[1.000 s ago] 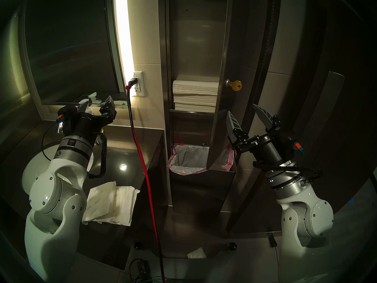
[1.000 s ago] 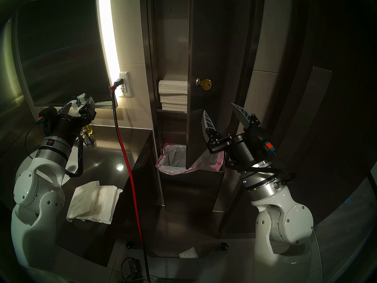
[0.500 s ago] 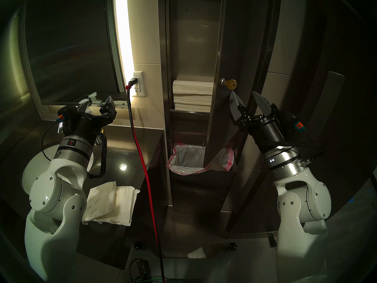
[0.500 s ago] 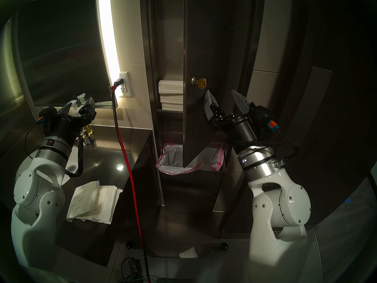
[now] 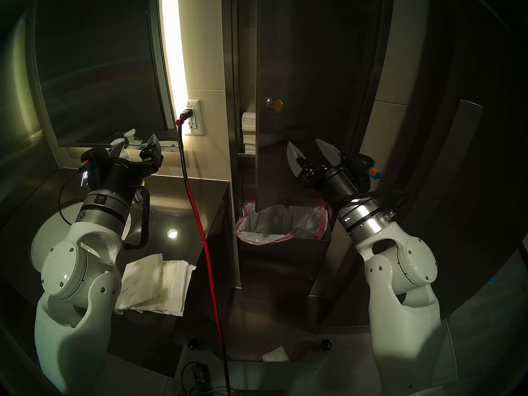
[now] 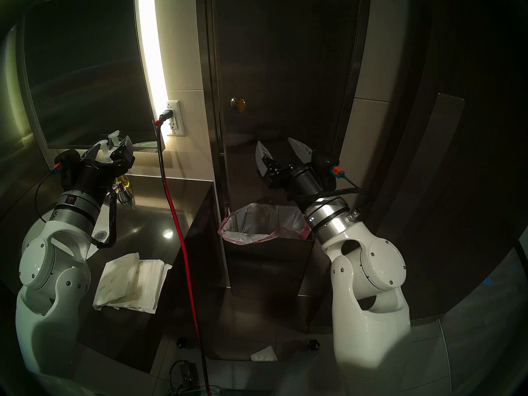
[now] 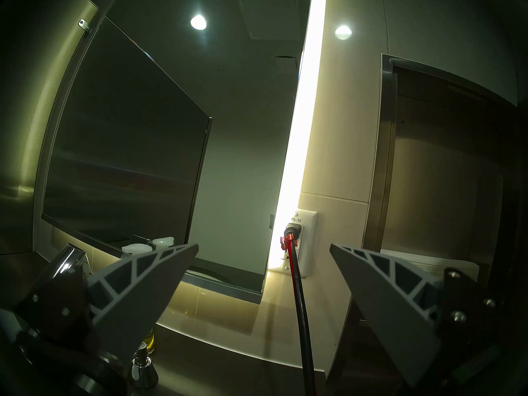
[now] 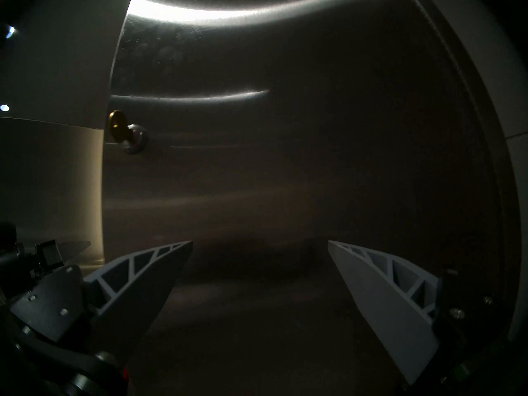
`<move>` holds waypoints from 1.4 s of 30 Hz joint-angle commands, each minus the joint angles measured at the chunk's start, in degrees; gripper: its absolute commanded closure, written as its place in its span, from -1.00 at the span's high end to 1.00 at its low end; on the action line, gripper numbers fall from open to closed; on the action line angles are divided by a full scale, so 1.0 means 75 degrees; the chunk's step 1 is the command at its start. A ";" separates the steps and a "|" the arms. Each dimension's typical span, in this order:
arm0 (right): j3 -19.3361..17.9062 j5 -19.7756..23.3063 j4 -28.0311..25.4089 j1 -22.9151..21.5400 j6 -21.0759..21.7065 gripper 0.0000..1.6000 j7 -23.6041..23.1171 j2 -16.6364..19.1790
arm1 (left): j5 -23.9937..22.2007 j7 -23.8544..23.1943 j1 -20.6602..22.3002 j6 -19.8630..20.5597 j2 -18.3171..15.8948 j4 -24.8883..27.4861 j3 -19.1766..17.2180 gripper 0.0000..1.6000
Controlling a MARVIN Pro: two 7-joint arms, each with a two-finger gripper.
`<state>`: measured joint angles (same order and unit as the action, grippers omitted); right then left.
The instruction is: Twist key and close towel dispenser
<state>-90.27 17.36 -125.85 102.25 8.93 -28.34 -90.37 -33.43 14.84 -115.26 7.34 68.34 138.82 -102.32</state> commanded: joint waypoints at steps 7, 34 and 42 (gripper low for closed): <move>-0.0024 -0.0313 0.0810 -0.1311 -0.0078 1.00 0.0525 -0.0171 | 0.0000 0.0004 0.0016 -0.0006 0.0006 0.0052 -0.0007 1.00; 0.0745 -0.1244 0.3585 -0.3505 -0.0672 1.00 0.0620 -0.0382 | 0.0004 0.0001 0.0017 -0.0002 0.0013 0.0055 -0.0008 1.00; 0.0646 -0.1338 0.4164 -0.3982 -0.0950 1.00 0.0560 -0.0334 | 0.0005 0.0001 0.0017 -0.0001 0.0015 0.0056 -0.0008 1.00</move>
<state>-84.77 7.72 -96.47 77.98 3.71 -24.02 -93.23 -33.37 14.76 -115.27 7.34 68.41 138.79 -102.32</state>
